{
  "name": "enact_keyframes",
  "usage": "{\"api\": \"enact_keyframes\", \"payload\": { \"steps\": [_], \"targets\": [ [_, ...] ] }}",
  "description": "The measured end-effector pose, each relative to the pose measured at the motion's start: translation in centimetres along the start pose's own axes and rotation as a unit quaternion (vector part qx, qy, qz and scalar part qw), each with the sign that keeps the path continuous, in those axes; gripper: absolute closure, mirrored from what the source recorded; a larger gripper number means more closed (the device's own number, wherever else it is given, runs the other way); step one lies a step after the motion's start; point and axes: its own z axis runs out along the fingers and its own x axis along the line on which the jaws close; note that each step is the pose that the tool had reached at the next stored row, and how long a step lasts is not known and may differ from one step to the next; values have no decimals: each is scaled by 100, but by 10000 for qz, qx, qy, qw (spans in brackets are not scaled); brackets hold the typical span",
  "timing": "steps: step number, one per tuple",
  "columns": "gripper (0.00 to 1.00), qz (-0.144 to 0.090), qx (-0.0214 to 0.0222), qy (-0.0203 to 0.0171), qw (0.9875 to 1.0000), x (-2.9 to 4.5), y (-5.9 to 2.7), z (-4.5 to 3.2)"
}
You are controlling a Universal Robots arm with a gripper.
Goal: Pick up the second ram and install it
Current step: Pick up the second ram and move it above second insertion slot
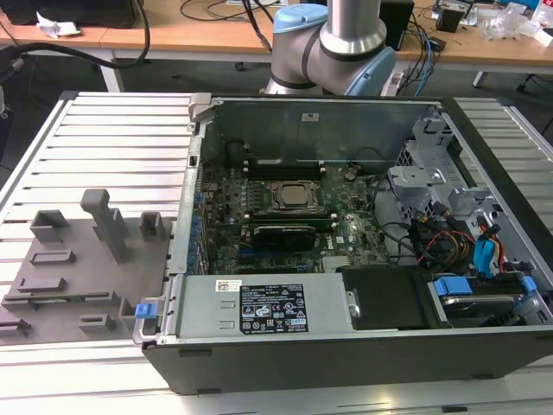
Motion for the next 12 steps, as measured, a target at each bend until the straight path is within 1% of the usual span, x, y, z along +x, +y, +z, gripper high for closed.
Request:
{"api": "enact_keyframes", "payload": {
  "steps": [2,4,7,9,10,11,12],
  "targets": [
    [89,-208,-5,9,9998,0,0,0],
    [89,-327,-8,14,9995,0,0,0],
    [89,-561,-13,25,9984,0,0,0],
    [89,-895,-21,40,9960,0,0,0],
    [89,-1055,-25,47,9944,0,0,0],
    [89,-1165,-27,52,9932,0,0,0],
    [89,-1330,-31,60,9911,0,0,0]
  ]
}}
